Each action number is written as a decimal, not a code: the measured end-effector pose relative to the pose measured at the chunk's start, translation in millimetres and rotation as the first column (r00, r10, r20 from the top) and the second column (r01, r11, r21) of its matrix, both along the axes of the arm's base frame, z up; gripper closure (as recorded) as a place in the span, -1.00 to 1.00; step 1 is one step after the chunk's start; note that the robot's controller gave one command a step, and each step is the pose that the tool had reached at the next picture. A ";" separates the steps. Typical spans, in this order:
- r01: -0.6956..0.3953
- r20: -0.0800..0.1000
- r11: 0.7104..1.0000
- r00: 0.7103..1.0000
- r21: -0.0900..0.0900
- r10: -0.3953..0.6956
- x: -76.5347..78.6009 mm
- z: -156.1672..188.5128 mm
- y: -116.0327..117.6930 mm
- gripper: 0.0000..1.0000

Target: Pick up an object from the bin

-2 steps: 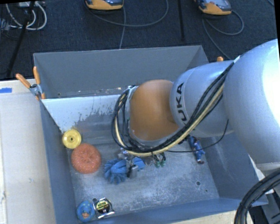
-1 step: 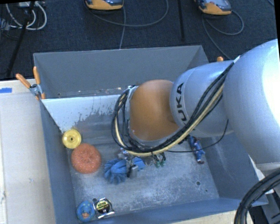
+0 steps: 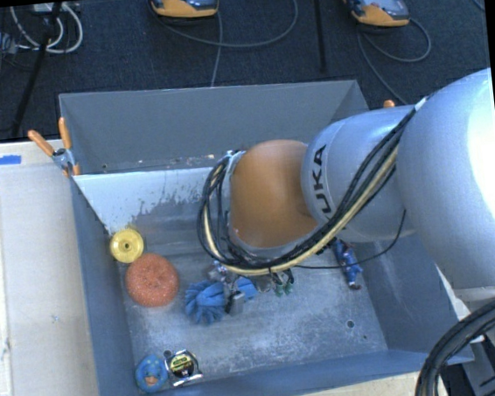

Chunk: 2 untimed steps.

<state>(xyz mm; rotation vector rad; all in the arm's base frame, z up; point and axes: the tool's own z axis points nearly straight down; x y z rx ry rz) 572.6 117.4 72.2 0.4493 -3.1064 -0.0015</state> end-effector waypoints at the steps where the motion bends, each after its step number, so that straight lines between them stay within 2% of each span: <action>1: 0.001 0.002 1.000 1.000 0.000 -0.001 0.4 7.5 0.1 1.00; 2: 0.002 0.004 1.000 1.000 0.001 -0.002 0.8 11.3 0.0 1.00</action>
Offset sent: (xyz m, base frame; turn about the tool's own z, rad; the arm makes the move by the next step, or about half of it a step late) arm 0.0000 0.0000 0.0189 0.0000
